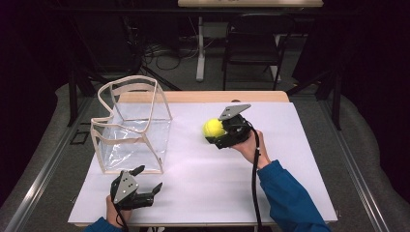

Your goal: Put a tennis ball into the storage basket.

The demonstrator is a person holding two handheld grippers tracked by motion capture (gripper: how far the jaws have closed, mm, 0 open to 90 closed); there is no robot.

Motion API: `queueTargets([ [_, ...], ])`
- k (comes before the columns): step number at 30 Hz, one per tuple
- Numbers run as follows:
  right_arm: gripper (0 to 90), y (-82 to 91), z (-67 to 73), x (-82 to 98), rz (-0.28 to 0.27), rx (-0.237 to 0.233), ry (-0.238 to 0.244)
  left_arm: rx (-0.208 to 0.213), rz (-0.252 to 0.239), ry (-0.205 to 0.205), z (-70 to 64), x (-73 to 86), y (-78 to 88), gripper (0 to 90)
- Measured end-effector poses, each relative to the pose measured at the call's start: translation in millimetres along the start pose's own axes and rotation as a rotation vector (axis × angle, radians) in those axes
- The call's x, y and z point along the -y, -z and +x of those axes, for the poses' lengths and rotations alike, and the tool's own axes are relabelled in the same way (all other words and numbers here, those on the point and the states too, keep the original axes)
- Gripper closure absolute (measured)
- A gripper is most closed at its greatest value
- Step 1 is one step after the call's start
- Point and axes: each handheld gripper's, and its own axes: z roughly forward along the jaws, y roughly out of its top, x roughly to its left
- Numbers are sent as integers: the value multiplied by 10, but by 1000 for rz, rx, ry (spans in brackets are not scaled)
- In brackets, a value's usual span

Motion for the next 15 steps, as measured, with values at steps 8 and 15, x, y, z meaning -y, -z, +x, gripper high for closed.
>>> queueTargets([
  [8,264,-14,-30,-43,5,-1,-1,-1,-1,-1,0,0,2,161],
  [15,265,-13,-40,-62,13,0,-1,-1,0,0,1,0,-1,161],
])
